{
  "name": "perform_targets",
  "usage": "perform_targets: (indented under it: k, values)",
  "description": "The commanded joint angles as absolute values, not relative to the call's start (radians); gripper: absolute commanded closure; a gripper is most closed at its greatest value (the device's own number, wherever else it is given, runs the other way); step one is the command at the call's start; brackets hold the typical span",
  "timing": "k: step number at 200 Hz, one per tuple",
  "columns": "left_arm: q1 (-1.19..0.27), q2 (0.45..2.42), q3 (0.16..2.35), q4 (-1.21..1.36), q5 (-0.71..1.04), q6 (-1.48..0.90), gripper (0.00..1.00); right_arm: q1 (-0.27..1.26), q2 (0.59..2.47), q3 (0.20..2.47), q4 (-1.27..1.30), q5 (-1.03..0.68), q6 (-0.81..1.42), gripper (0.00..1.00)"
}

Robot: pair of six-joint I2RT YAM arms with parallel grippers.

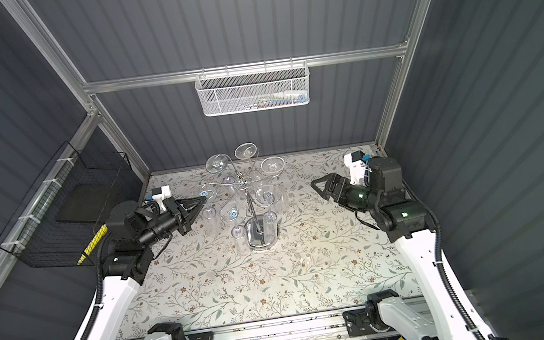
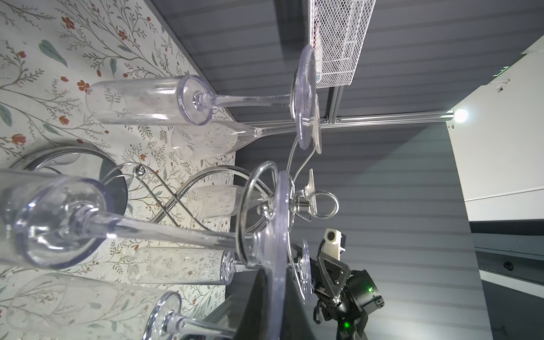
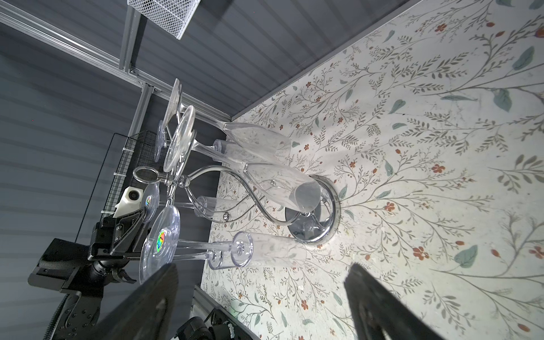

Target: Take the wine glass off the wine glass rack

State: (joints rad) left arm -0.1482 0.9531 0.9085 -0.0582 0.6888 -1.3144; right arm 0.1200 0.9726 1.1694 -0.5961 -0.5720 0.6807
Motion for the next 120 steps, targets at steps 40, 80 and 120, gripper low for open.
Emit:
perform_targets:
  k: [40, 80, 120]
  values:
    - [-0.152, 0.924, 0.941, -0.049, 0.657, -1.352, 1.00, 0.123, 0.956, 1.191, -0.606, -0.566, 0.672, 0.09]
    - [-0.152, 0.918, 0.954, -0.008, 0.640, -1.382, 1.00, 0.123, 0.950, 1.193, -0.607, -0.565, 0.675, 0.09]
    - [-0.152, 0.942, 0.988, 0.004, 0.641, -1.374, 1.00, 0.123, 0.945, 1.196, -0.609, -0.564, 0.677, 0.09]
